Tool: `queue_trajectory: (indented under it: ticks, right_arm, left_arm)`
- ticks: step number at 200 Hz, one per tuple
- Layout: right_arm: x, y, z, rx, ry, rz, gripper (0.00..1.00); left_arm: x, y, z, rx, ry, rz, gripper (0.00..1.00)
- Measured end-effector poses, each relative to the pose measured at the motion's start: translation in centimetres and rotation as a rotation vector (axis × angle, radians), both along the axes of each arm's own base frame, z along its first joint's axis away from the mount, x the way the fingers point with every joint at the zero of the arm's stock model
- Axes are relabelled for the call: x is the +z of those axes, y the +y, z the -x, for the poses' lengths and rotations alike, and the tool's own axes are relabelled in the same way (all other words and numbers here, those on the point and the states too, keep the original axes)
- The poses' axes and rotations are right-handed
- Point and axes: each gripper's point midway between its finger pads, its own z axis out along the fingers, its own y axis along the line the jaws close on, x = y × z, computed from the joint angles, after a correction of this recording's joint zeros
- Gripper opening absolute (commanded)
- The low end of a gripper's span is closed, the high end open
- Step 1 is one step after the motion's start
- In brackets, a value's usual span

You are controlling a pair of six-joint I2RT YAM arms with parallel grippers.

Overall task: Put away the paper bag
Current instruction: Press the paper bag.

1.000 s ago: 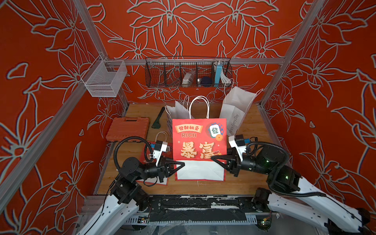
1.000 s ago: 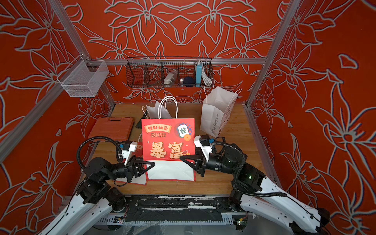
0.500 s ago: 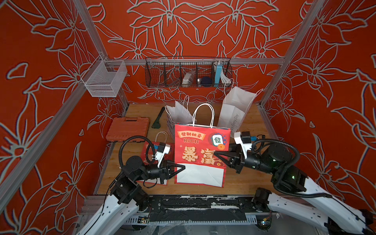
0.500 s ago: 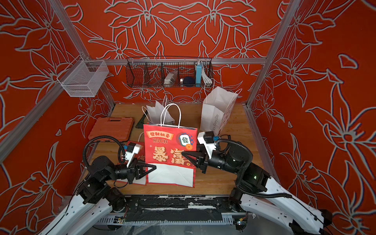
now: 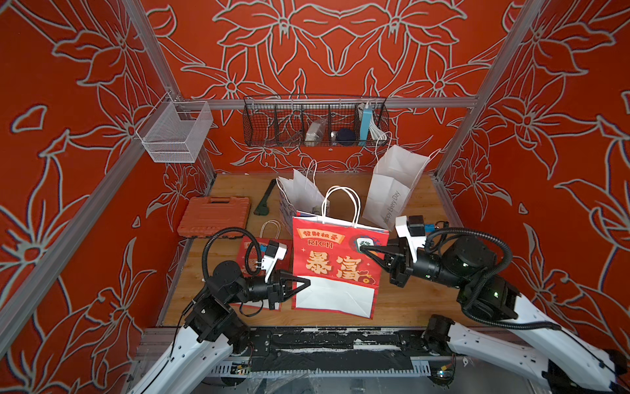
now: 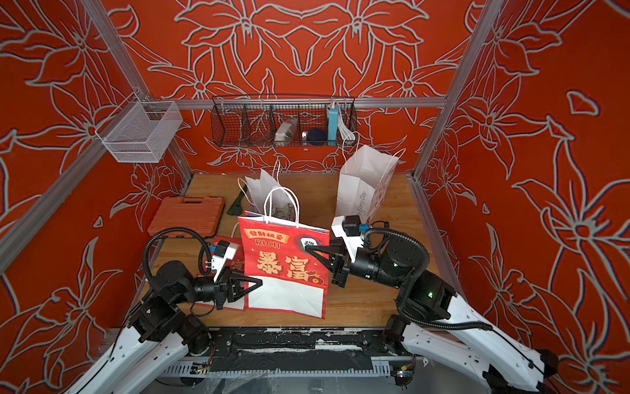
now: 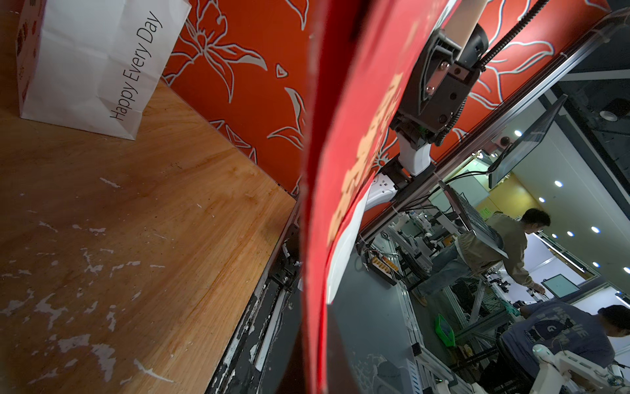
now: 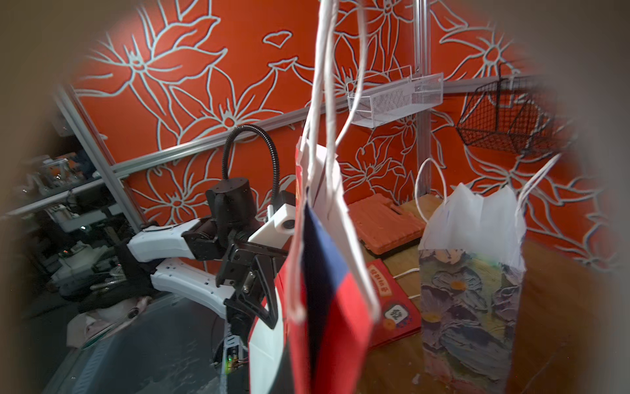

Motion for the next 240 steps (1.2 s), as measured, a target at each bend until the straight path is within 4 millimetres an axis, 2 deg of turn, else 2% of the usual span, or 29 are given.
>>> queue_trajectory:
  ticks: [6,15,27,47,65,93,108,126,140,160,190,217,240]
  right_arm:
    - [0.0,0.0,0.0,-0.001,0.0,0.004,0.02]
    - [0.0,0.0,-0.1,-0.001,0.001,0.009,0.21]
    - [0.3,0.0,-0.1,-0.004,-0.006,0.01,0.25]
    - [1.5,-0.3,0.0,-0.01,-0.026,-0.014,0.2]
    - [2.3,-0.5,0.1,-0.015,-0.047,-0.026,0.0]
    - [2.5,-0.6,0.2,-0.014,-0.049,-0.026,0.0]
    - [2.5,-0.6,0.2,-0.015,-0.052,-0.025,0.3]
    - [2.2,-0.7,0.2,-0.017,-0.055,-0.013,0.51]
    - [2.0,-0.8,0.3,-0.014,-0.061,-0.003,0.62]
    - [1.2,-1.1,0.8,0.002,-0.057,0.03,0.71]
    - [-0.9,-1.8,1.4,0.008,-0.031,0.113,0.81]
    - [-3.6,-2.3,1.4,-0.001,0.018,0.196,0.84]
    - [-6.0,-1.8,1.8,0.035,0.069,0.237,0.84]
  left_arm:
    - [0.0,0.0,0.0,0.0,-0.002,0.0,0.0]
    - [0.0,0.0,0.0,0.0,-0.005,0.0,0.0]
    - [-0.1,0.0,0.0,-0.001,-0.003,-0.005,0.0]
    - [-0.6,0.0,0.1,-0.004,0.011,-0.018,0.0]
    - [-0.8,0.0,0.1,-0.005,0.013,-0.024,0.0]
    - [-0.7,0.1,0.3,-0.006,0.004,-0.023,0.0]
    - [-0.6,0.2,0.4,-0.006,-0.001,-0.02,0.0]
    - [-0.3,0.3,0.5,-0.004,-0.014,-0.013,0.0]
    - [0.1,0.4,0.6,0.003,-0.032,-0.007,0.0]
    - [1.5,0.7,0.7,0.021,-0.089,0.01,0.0]
    - [5.0,1.3,1.0,0.056,-0.233,0.051,0.0]
    - [7.2,1.7,1.2,0.078,-0.323,0.076,0.0]
    - [7.7,1.6,1.1,0.079,-0.349,0.082,0.0]
